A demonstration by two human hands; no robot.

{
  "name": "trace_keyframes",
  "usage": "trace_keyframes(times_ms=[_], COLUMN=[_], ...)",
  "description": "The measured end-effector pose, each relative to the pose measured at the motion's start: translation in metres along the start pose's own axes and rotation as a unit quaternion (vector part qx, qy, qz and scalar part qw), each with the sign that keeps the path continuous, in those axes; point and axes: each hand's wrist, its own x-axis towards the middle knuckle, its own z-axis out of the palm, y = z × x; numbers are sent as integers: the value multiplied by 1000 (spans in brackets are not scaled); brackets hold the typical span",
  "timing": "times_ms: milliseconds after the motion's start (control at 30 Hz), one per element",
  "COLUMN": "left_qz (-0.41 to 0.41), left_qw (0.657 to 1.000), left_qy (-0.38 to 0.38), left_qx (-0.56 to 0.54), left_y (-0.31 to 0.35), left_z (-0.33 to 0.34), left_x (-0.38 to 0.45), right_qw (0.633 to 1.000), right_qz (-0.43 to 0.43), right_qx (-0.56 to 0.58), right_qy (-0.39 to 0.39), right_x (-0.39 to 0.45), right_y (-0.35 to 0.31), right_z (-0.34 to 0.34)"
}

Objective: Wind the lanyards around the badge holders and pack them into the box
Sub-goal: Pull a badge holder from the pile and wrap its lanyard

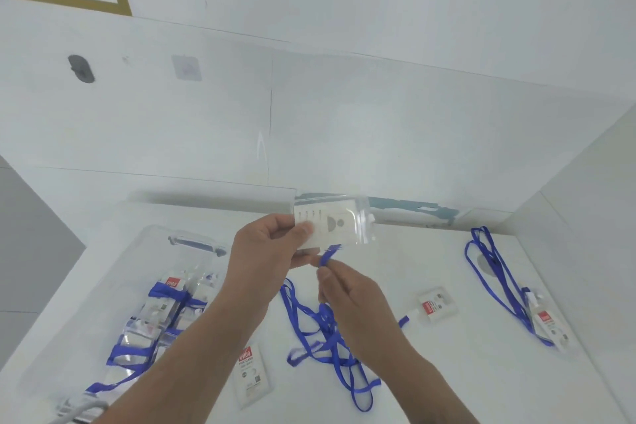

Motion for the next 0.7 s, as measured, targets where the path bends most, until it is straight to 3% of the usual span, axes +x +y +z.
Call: trace_keyframes(times_ms=[133,300,500,700], left_qz=[92,123,40,-68], left_qw=[975,934,946,985], left_qy=[35,20,-76,-152], left_qx=[198,336,314,51], left_y=[-11,-19,-20,-5], left_z=[-2,-13,-23,-33], left_x=[1,-4,-9,-15], right_qw=[975,953,987,990], right_qz=[-57,-84,-68,5], right_qx=[-214,-290,-148,143], right_qy=[-23,-13,-9,-5], right_x=[-5,-1,17,28], right_y=[-15,-39,-52,-35], right_z=[-12,-38,-73,-73])
